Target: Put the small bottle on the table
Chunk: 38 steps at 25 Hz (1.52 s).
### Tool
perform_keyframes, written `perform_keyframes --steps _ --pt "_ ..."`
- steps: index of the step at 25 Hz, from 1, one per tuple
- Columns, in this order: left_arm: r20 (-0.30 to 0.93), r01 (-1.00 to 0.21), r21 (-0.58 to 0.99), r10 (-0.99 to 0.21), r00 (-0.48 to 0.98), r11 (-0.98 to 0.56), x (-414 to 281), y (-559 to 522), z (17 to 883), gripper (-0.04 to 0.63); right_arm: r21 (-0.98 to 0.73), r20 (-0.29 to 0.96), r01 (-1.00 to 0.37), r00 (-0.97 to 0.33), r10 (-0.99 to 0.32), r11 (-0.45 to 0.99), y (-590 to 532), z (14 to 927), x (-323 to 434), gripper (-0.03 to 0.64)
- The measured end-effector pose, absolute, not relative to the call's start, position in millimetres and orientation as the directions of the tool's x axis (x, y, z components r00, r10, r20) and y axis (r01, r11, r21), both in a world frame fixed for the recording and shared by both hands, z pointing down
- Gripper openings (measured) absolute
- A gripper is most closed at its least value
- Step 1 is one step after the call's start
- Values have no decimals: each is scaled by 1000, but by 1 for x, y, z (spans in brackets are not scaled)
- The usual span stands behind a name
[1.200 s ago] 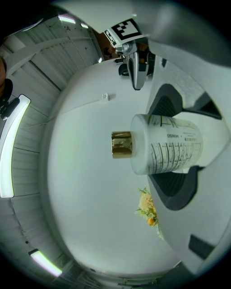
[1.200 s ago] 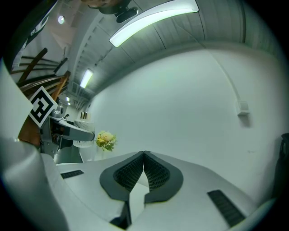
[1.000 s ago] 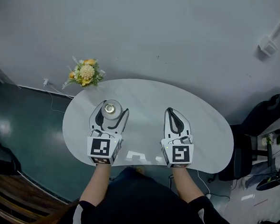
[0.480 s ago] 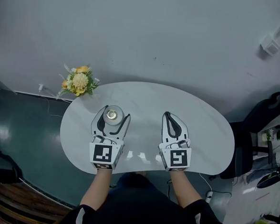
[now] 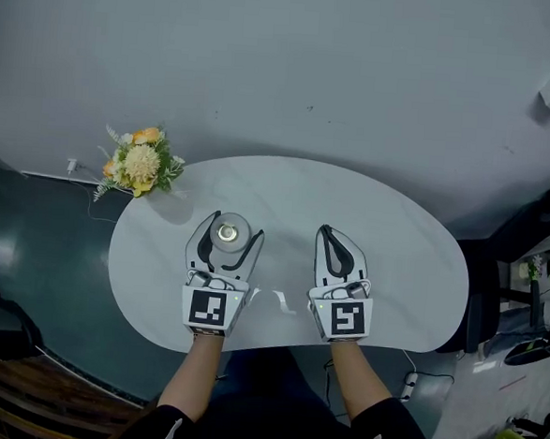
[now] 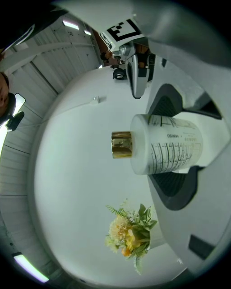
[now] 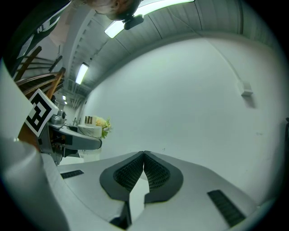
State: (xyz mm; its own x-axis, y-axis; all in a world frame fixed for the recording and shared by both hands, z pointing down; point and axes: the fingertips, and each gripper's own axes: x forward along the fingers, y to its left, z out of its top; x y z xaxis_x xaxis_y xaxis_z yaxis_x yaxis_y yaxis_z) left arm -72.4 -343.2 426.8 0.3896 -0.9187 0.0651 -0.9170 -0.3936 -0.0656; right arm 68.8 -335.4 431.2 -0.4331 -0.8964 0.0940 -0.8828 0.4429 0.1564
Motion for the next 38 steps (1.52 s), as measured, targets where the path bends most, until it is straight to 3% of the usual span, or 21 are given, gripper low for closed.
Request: perform_keyframes --steps 10,38 --pt "109 -908 -50 -906 410 -417 -60 -361 482 333 143 27 -902 -407 -913 407 -357 471 78 23" --pt "232 -893 -15 -871 434 -449 -36 -373 602 333 96 140 -884 -443 -886 457 -356 579 72 23"
